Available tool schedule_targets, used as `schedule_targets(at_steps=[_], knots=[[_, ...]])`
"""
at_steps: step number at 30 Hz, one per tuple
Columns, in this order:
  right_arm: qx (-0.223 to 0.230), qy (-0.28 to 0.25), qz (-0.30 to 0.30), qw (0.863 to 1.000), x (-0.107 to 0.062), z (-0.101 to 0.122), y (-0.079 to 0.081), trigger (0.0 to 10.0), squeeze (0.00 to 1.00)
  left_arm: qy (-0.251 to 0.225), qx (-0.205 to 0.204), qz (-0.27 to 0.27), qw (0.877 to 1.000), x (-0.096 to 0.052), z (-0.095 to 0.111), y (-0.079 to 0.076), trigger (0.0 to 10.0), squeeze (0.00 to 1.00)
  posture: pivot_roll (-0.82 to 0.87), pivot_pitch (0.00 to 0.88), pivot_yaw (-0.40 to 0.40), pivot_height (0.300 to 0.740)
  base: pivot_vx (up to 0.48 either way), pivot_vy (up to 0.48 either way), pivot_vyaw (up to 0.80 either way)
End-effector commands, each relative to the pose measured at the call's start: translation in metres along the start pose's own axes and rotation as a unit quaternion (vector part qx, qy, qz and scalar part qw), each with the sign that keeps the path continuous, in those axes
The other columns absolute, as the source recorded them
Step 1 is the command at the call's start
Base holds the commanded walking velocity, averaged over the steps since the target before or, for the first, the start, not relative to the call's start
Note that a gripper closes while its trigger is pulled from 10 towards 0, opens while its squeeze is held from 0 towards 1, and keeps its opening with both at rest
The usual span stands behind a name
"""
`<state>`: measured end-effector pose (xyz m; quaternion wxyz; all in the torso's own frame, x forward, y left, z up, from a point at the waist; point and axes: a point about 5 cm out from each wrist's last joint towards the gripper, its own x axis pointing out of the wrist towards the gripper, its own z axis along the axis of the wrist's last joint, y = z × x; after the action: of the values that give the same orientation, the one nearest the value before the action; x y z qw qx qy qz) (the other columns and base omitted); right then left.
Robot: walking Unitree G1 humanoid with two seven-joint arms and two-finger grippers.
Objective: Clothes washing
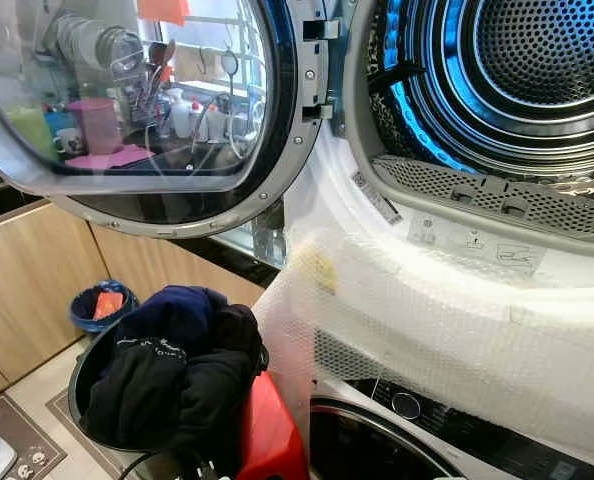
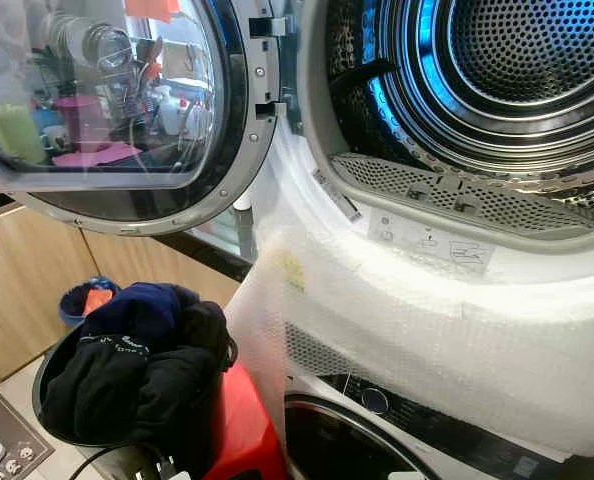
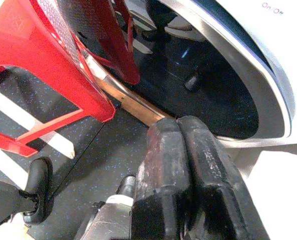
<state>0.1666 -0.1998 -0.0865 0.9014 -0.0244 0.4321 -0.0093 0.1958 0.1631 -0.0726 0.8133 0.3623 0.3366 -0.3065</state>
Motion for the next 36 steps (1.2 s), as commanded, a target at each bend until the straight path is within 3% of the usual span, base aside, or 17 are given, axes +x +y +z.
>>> schedule_targets(at_steps=[1, 18, 29, 36], knots=[[0.003, -0.005, -0.002, 1.000, 0.000, 0.001, -0.002, 10.0, 0.00, 0.001, 0.008, 0.004, 1.000, -0.001, -0.002, 0.007, 10.0, 0.00, 0.07, 0.000, -0.028, 0.740, 0.000, 0.000, 0.00], [0.001, -0.003, -0.002, 1.000, -0.001, -0.002, -0.004, 10.0, 0.00, 0.002, -0.001, -0.006, 1.000, -0.001, -0.002, -0.002, 10.0, 0.00, 0.07, 0.000, -0.033, 0.740, 0.000, 0.000, 0.00], [0.001, -0.008, -0.002, 1.000, -0.004, -0.006, -0.008, 10.0, 0.00, -0.034, -0.007, -0.043, 0.998, 0.011, 0.031, -0.009, 10.0, 0.00, 0.05, 0.000, -0.031, 0.740, 0.000, 0.000, 0.00], [0.013, -0.015, -0.009, 1.000, -0.006, -0.010, -0.011, 10.0, 0.00, -0.068, 0.014, -0.039, 0.997, 0.014, 0.050, -0.001, 10.0, 0.00, 0.04, 0.000, -0.025, 0.740, 0.000, 0.000, 0.00]])
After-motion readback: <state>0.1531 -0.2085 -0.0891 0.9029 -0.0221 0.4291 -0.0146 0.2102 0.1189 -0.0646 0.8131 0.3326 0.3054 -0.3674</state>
